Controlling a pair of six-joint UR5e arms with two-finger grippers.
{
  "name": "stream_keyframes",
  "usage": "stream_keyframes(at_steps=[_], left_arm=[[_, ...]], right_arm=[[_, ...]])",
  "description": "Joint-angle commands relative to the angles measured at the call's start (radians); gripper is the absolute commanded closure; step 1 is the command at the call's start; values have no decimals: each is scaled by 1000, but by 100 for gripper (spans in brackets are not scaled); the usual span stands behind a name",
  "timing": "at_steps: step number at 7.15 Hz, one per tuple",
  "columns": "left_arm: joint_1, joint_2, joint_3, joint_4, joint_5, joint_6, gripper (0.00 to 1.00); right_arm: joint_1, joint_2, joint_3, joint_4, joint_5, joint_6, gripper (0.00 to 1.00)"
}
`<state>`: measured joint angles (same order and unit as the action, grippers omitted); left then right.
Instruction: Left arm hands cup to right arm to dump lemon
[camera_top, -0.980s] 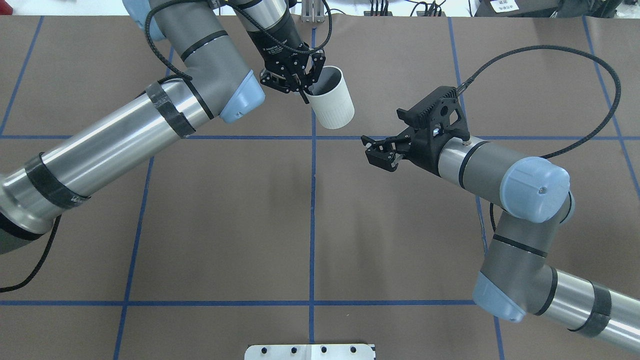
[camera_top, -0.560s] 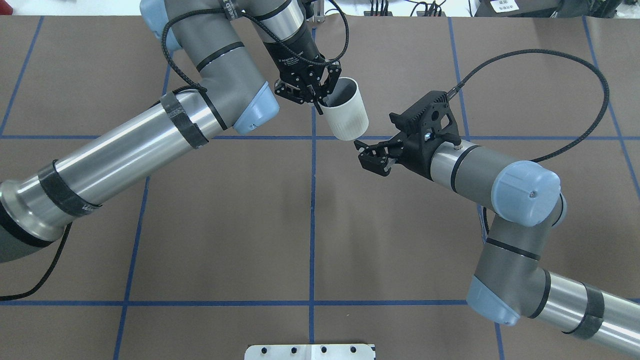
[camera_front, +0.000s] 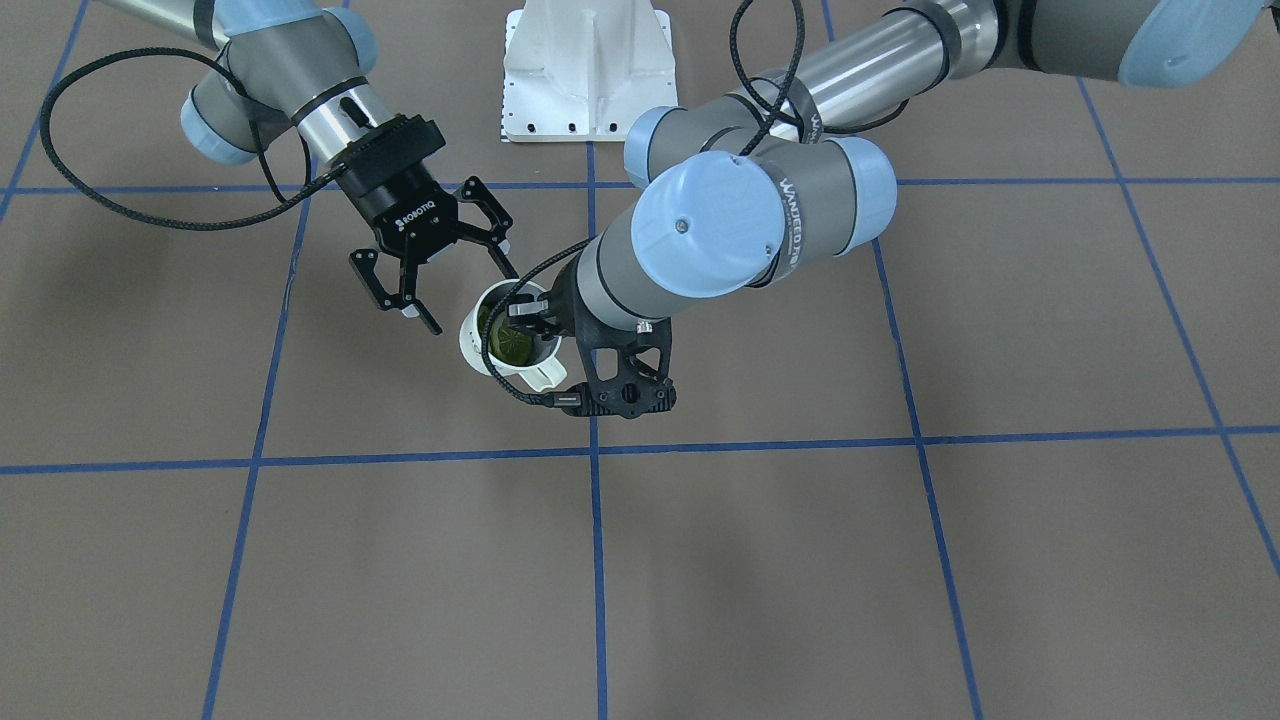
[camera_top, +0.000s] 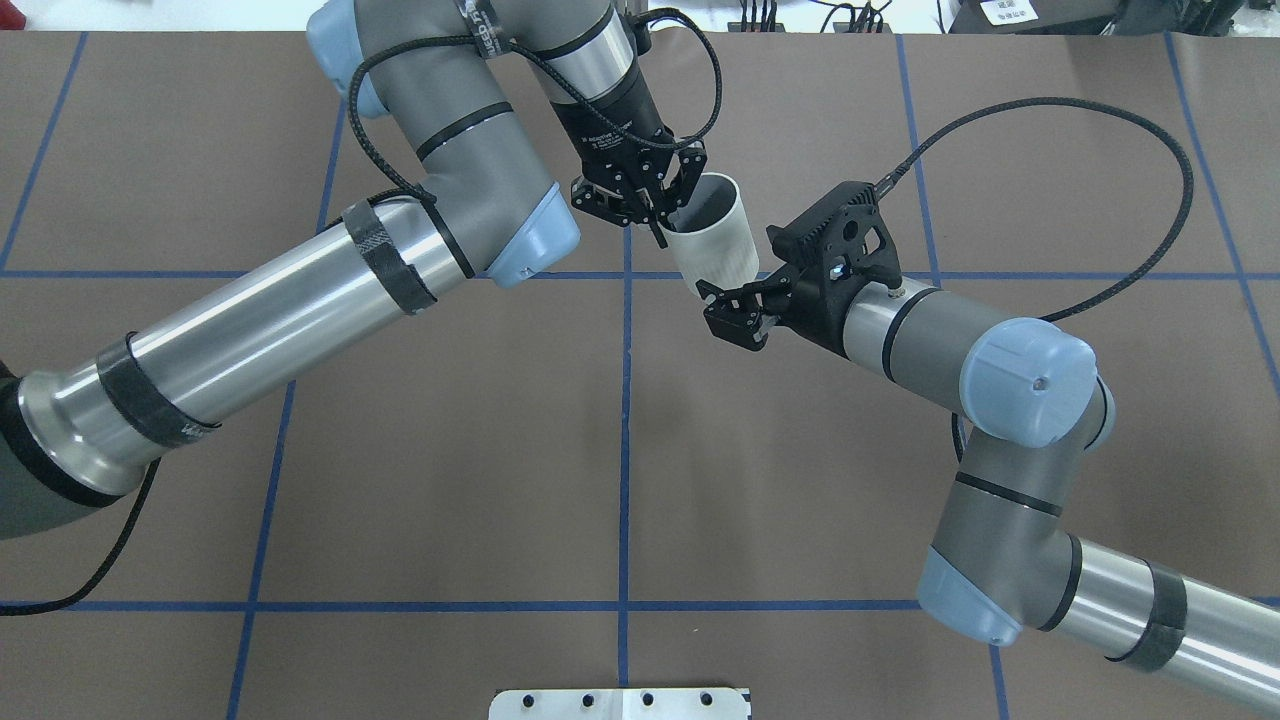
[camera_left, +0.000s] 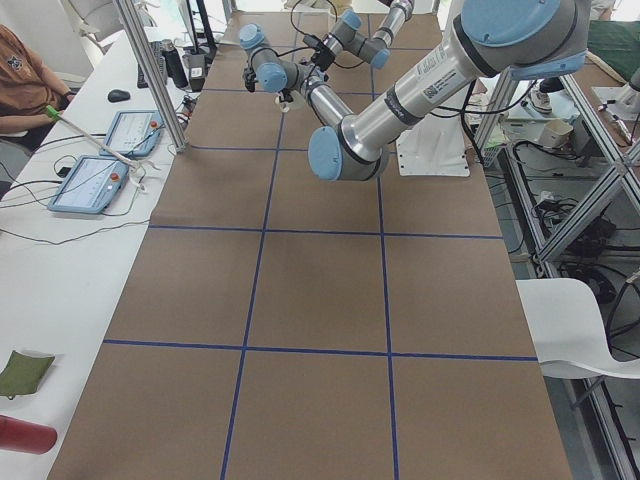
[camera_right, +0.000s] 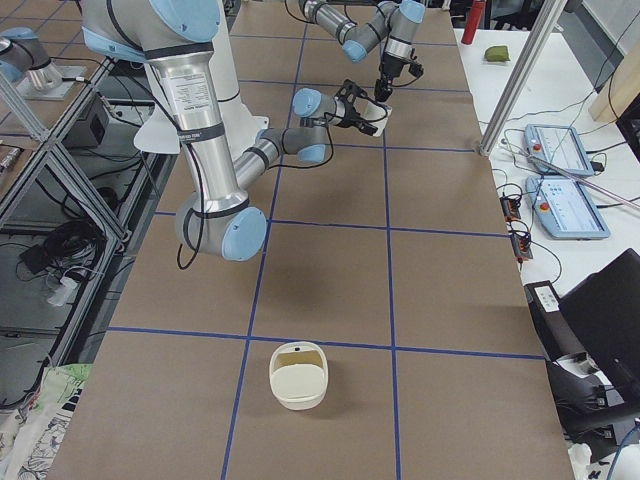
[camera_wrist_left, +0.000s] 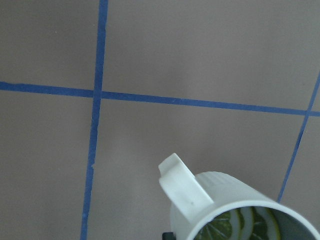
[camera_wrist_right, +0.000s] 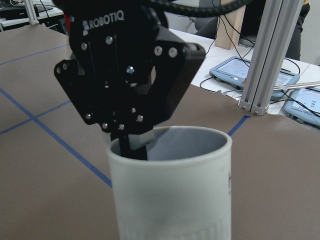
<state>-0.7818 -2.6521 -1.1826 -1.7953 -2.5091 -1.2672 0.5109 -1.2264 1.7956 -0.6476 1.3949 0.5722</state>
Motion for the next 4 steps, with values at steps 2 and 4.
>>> stream_keyframes(at_steps=[2, 4], left_arm=[[19, -2, -2, 1, 0, -3, 100], [21, -8, -3, 1, 0, -6, 100]], right_arm=[[3, 2, -7, 0, -1, 0, 1], [0, 5, -21, 0, -7, 0, 1]])
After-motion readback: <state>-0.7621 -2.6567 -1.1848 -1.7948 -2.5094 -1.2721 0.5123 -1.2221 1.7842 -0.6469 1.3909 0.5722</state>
